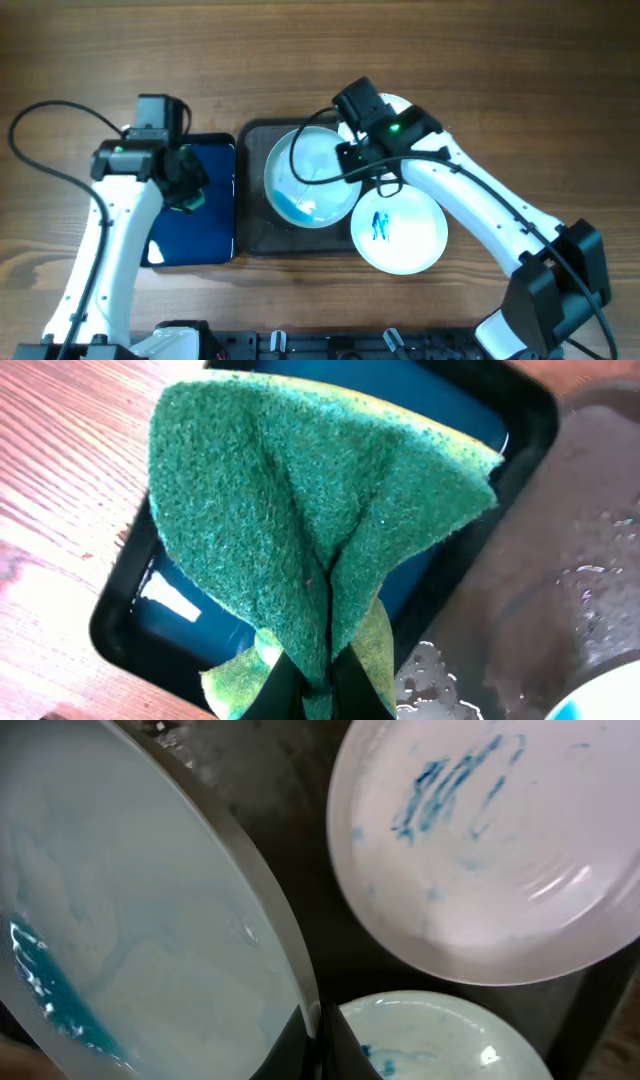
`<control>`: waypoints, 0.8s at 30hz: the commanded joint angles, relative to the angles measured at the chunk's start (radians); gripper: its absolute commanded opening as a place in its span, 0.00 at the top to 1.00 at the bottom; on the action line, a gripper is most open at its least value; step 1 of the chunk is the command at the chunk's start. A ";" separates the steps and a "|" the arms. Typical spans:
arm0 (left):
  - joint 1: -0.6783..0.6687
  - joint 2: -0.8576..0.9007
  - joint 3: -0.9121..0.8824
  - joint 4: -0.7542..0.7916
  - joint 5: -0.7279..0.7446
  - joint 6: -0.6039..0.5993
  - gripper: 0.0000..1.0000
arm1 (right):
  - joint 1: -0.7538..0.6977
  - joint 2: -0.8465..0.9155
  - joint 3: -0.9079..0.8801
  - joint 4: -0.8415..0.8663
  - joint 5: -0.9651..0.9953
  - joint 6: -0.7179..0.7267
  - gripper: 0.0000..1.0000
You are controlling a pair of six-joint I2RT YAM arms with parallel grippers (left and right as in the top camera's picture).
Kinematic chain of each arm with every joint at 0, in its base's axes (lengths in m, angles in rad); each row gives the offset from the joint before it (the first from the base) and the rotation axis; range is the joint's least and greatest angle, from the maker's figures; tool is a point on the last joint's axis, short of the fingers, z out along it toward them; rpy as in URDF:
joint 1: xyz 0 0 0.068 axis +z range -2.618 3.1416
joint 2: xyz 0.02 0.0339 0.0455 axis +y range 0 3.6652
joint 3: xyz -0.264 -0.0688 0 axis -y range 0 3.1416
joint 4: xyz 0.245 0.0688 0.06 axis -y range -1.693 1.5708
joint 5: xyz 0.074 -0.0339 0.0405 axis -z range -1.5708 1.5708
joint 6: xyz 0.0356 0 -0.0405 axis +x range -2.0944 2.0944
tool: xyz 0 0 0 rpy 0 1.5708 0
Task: Clean dirty plates on tray and stack at the side
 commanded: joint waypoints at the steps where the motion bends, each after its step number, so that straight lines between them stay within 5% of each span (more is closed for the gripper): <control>1: 0.098 -0.019 0.105 -0.013 0.047 0.032 0.96 | 0.018 -0.024 0.026 0.005 -0.097 0.023 0.96; 9: 0.311 -0.019 0.278 -0.063 0.055 0.055 0.96 | 0.018 0.043 0.065 0.033 -0.228 0.042 0.95; 24: 0.336 -0.018 0.280 -0.052 0.056 0.058 0.96 | 0.142 0.440 0.681 -0.222 -0.180 -0.014 0.96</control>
